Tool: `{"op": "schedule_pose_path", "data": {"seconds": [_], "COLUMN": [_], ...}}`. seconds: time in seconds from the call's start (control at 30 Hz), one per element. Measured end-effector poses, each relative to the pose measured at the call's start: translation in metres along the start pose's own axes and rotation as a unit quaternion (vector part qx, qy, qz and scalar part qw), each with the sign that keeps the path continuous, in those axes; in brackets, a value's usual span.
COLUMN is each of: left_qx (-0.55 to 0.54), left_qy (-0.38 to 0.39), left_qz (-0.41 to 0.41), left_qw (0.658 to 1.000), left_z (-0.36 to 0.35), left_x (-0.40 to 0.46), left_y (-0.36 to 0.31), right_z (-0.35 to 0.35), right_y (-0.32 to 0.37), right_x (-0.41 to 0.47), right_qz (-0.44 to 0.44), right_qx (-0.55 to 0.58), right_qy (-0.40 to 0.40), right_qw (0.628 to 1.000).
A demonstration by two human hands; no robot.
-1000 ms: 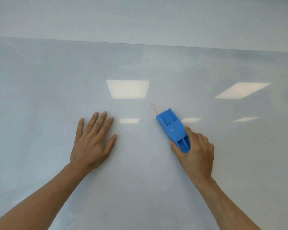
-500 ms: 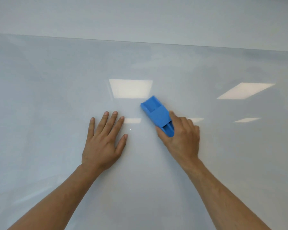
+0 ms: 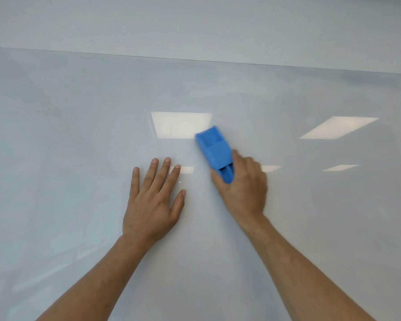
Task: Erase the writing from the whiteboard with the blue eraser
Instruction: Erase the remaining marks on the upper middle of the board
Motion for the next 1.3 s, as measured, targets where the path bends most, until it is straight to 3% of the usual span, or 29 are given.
{"op": "schedule_pose_path", "data": {"seconds": [0.07,0.17,0.33,0.47,0.6,0.7,0.83,0.93,1.3], "left_qx": [0.001,0.002,-0.005,-0.005,-0.021,-0.037,-0.005,0.025,0.087], "left_qy": [-0.001,-0.003,-0.007,-0.016,-0.050,-0.087,-0.145,-0.129,-0.066], "left_qz": [0.000,-0.005,-0.007,-0.005,-0.014,-0.038,-0.146,-0.209,-0.212], "left_qw": [1.000,1.000,1.000,1.000,0.998,0.995,0.979,0.969,0.971], "left_z": [0.000,0.001,0.002,0.003,0.009,0.013,0.020,0.015,0.028], "left_x": [0.000,-0.001,-0.001,-0.001,-0.003,-0.008,-0.021,-0.033,-0.049], "left_y": [0.000,0.000,0.000,-0.001,-0.004,-0.006,-0.022,-0.028,-0.010], "right_z": [-0.007,-0.001,0.026,0.047,0.041,0.022,-0.007,-0.020,-0.036], "right_y": [0.022,0.008,-0.075,-0.145,-0.148,-0.101,-0.020,0.018,0.044], "right_x": [-0.006,0.002,0.021,0.007,-0.016,-0.033,-0.057,-0.071,-0.080], "right_qz": [0.060,0.078,-0.071,-0.210,-0.240,-0.179,-0.002,0.107,0.273], "right_qx": [-0.023,-0.042,-0.001,0.049,0.081,0.076,0.038,0.010,-0.021], "right_qy": [0.012,0.015,-0.025,-0.084,-0.107,-0.075,-0.003,0.033,0.093], "right_qw": [0.998,0.996,0.997,0.973,0.961,0.978,0.999,0.994,0.957]}}
Point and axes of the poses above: each hand's wrist, its own x-axis towards the middle knuckle, its own z-axis out of the back of the hand, y = z × x, the point moved 9 cm from there along x, towards the middle knuckle, and after that the axes turned 14 degrees about y, right-handed, at the moved point
